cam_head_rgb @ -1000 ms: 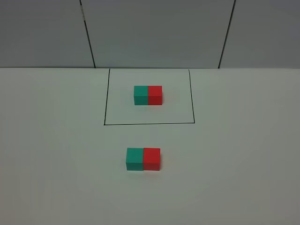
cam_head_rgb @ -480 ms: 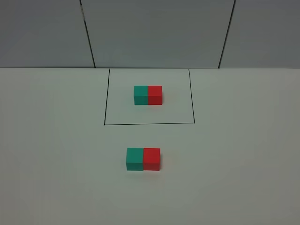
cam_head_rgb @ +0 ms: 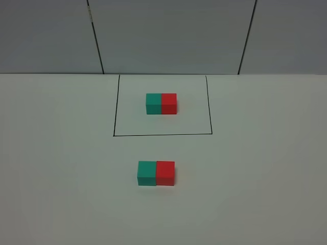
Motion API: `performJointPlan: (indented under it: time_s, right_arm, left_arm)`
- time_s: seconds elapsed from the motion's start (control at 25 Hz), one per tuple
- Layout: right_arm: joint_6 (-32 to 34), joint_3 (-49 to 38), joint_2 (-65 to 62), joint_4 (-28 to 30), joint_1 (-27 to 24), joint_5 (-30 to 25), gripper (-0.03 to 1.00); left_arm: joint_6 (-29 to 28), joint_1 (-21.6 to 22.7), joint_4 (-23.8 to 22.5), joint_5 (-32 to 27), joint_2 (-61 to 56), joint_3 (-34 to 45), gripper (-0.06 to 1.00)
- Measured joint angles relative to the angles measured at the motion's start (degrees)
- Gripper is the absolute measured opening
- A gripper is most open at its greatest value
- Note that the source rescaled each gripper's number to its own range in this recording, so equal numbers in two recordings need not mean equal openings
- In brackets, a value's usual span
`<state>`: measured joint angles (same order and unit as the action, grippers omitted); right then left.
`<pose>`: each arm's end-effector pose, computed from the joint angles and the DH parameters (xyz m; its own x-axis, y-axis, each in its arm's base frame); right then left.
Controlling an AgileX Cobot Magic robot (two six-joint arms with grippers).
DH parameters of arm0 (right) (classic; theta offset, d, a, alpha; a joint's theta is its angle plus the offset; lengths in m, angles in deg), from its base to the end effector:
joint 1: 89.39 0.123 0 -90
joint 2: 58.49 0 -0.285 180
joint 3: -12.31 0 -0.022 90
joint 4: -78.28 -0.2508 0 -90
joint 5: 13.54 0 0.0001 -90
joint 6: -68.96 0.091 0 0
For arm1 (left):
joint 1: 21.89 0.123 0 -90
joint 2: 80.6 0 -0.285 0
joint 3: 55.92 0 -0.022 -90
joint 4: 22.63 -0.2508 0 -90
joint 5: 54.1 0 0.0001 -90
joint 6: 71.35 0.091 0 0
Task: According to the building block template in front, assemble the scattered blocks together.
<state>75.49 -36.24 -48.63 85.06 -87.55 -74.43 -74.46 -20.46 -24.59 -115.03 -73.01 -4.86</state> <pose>0.0006 -0.0094 0.2778 -0.4825 0.0404 -0.8750 0.0854 0.9964 -0.0011 -0.0008 0.0027 0.2649 -0.4910 -0.0499 -0.8697 -0.0695 0.9974 -0.0180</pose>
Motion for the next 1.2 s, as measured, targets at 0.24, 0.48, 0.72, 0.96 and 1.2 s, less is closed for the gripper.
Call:
performJointPlan:
  time_s: [0.24, 0.48, 0.72, 0.96, 1.2]
  right_arm:
    - [0.0, 0.0, 0.0, 0.0, 0.0, 0.0, 0.74]
    - [0.0, 0.0, 0.0, 0.0, 0.0, 0.0, 0.74]
    - [0.0, 0.0, 0.0, 0.0, 0.0, 0.0, 0.74]
    - [0.0, 0.0, 0.0, 0.0, 0.0, 0.0, 0.74]
    - [0.0, 0.0, 0.0, 0.0, 0.0, 0.0, 0.74]
  left_arm:
    - [0.0, 0.0, 0.0, 0.0, 0.0, 0.0, 0.92]
    - [0.0, 0.0, 0.0, 0.0, 0.0, 0.0, 0.92]
    - [0.0, 0.0, 0.0, 0.0, 0.0, 0.0, 0.92]
    - [0.0, 0.0, 0.1, 0.0, 0.0, 0.0, 0.92]
    - [0.0, 0.0, 0.1, 0.0, 0.0, 0.0, 0.92]
